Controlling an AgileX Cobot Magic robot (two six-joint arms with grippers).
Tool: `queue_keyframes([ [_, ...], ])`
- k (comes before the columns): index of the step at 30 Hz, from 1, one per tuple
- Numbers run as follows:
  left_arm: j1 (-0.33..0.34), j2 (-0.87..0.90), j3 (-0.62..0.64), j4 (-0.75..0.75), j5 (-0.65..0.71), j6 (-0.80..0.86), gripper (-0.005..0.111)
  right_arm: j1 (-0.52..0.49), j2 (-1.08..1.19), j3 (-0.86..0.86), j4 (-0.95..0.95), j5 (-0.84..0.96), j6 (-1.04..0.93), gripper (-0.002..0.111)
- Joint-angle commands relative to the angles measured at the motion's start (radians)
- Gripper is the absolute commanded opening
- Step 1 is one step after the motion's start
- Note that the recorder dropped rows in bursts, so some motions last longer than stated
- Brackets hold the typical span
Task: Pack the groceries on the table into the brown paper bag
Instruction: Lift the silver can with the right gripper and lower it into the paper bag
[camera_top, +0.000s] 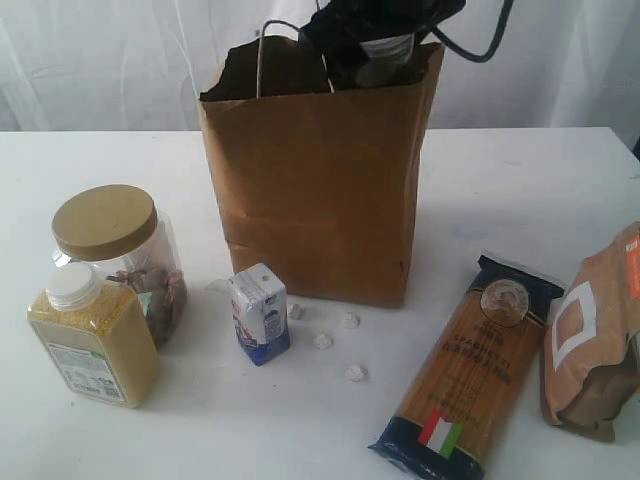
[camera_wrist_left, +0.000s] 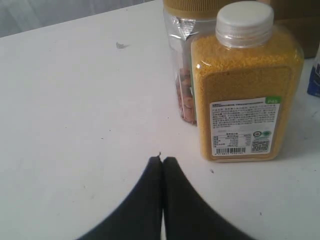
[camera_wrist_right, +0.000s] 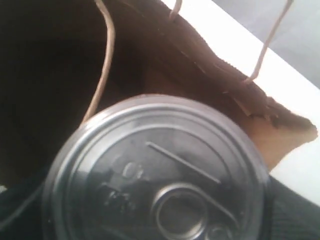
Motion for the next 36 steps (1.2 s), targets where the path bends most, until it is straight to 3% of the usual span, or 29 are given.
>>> queue_keyframes([
  [1, -0.007, -0.005, 0.003, 0.000, -0.003, 0.000, 0.000, -0.017, 0.012, -0.026, -0.021, -0.025, -0.019, 0.005],
  [7, -0.007, -0.005, 0.003, 0.000, -0.003, 0.000, 0.000, -0.066, 0.043, -0.084, 0.000, -0.027, 0.005, 0.005],
  [14, -0.007, -0.005, 0.003, 0.000, -0.003, 0.000, 0.000, -0.114, 0.096, -0.127, 0.246, -0.024, -0.075, 0.005],
  [18, -0.007, -0.005, 0.003, 0.000, -0.003, 0.000, 0.000, -0.114, 0.108, -0.127, 0.262, -0.024, -0.095, 0.007],
  [23, -0.007, -0.005, 0.003, 0.000, -0.003, 0.000, 0.000, -0.114, 0.115, -0.127, 0.239, -0.024, -0.098, 0.019],
  [36, -0.007, -0.005, 0.003, 0.000, -0.003, 0.000, 0.000, -0.114, 0.125, -0.166, 0.259, -0.024, -0.103, 0.023],
])
